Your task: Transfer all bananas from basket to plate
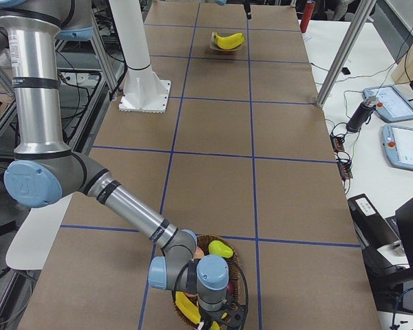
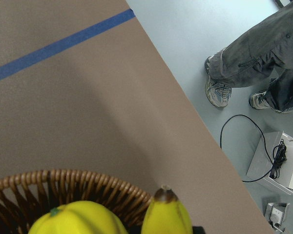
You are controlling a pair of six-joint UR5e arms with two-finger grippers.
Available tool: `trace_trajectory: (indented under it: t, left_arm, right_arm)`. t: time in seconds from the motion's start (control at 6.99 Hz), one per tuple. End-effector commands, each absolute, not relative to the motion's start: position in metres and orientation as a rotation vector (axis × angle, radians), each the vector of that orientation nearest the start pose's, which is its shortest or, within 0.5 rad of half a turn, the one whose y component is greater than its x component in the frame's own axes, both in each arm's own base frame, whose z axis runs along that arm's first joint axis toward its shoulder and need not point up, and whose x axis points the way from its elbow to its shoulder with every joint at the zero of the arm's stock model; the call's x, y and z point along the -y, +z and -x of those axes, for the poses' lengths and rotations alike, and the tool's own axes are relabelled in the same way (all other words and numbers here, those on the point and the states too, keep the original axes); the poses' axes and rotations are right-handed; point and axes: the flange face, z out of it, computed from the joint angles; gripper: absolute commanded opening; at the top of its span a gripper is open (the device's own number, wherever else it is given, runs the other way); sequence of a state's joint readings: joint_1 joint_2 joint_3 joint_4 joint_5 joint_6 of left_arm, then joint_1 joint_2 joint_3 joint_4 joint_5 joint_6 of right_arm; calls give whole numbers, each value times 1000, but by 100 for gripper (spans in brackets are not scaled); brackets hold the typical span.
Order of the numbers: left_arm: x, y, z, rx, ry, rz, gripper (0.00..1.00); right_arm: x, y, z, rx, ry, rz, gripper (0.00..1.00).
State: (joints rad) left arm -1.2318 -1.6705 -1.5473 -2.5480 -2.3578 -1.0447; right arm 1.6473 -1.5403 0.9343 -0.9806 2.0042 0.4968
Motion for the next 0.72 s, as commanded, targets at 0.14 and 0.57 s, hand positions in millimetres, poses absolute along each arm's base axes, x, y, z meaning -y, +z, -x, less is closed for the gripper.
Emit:
trace_trajectory:
  t: [0.14, 0.57]
  left_arm:
    - [533, 505, -122, -1174, -206, -307, 100]
    - [533, 507, -122, -1174, -207, -304, 100]
  right_arm:
    - [436, 879, -126, 432, 552, 57, 0]
    - [413, 874, -130, 435, 514, 32, 0]
